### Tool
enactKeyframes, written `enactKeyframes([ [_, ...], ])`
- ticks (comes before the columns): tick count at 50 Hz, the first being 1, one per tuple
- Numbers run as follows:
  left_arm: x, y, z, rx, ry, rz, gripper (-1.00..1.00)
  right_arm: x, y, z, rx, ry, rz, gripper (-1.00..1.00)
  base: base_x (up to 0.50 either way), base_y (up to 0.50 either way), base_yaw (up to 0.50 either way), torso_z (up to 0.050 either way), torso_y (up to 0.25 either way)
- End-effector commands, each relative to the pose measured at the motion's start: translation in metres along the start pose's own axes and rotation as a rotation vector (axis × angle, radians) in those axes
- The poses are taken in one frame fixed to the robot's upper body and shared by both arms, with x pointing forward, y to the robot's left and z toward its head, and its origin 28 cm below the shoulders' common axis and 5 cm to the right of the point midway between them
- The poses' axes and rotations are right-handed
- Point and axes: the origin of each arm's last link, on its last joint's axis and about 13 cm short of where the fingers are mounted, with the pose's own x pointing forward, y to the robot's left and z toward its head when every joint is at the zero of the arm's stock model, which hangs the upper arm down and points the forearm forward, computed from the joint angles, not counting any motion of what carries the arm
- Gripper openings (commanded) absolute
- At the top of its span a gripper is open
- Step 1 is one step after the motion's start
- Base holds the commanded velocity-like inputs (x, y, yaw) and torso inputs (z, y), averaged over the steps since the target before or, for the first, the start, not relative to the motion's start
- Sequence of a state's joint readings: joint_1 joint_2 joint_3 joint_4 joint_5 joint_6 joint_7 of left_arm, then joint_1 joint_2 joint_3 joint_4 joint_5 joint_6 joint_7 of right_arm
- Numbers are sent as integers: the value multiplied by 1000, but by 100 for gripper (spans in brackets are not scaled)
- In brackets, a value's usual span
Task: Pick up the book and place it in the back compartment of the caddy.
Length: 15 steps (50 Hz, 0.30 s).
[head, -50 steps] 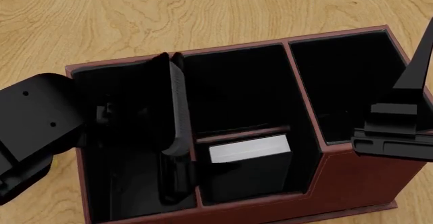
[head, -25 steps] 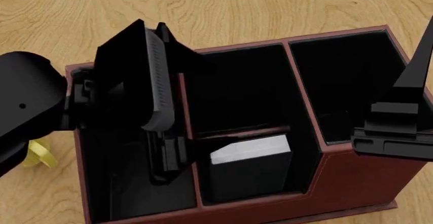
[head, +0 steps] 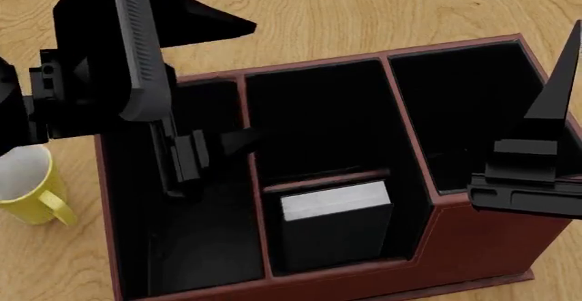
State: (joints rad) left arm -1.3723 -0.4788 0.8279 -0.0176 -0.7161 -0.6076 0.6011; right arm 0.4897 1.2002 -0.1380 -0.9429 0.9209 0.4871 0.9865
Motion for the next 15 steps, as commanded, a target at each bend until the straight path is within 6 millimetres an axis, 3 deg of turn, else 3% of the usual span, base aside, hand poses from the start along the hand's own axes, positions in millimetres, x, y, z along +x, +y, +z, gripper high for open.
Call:
enactKeyframes([
  [1, -19, 3, 9, 5, -26, 65, 100, -1, 1, 2, 5, -4, 4, 100, 0, 0, 0, 0, 0],
  [15, -40, 4, 19, 3, -51, 140, 100, 0, 2, 5, 4, -8, 8, 100, 0, 0, 0, 0, 0],
])
